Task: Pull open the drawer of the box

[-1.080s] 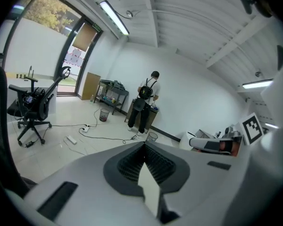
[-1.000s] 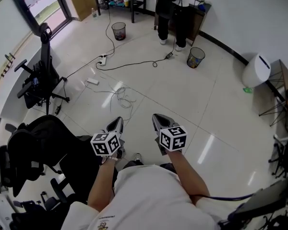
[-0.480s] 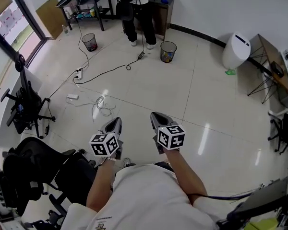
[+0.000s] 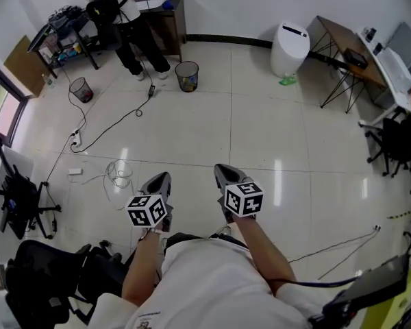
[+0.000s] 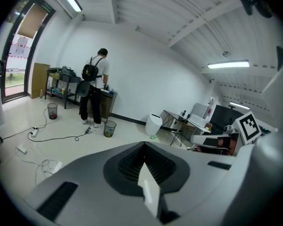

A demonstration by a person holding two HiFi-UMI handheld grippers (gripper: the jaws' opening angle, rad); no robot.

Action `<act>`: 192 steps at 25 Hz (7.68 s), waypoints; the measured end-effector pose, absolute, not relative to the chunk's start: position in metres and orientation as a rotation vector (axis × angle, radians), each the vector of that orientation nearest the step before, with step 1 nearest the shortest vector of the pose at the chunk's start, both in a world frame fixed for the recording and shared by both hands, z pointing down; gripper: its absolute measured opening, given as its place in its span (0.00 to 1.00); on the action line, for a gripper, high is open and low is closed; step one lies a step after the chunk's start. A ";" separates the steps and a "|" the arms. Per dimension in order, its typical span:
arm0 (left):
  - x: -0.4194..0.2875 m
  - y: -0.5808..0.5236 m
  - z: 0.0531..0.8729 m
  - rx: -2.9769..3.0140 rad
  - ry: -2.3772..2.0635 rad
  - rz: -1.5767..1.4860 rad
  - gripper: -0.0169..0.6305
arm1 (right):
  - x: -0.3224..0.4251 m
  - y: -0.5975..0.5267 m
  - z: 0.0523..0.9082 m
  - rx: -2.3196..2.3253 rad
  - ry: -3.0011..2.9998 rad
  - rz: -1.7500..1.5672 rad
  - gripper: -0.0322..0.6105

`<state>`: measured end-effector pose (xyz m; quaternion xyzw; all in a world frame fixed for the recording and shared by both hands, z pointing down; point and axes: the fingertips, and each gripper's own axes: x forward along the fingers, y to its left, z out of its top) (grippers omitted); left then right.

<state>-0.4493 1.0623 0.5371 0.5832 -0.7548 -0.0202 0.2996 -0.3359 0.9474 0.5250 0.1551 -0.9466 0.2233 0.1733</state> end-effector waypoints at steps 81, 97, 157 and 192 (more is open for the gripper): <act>-0.254 0.395 0.529 2.264 -1.152 0.275 0.03 | -0.147 0.367 0.536 1.461 -2.473 0.909 0.03; -0.152 0.318 0.520 2.340 -1.069 0.315 0.03 | -0.043 0.307 0.542 1.558 -2.442 0.960 0.03; -0.071 -0.071 0.507 2.353 -0.954 0.254 0.03 | 0.038 -0.062 0.530 1.670 -2.301 0.932 0.03; 0.013 -0.271 0.514 2.311 -1.021 0.285 0.03 | 0.114 -0.282 0.538 1.583 -2.352 0.945 0.03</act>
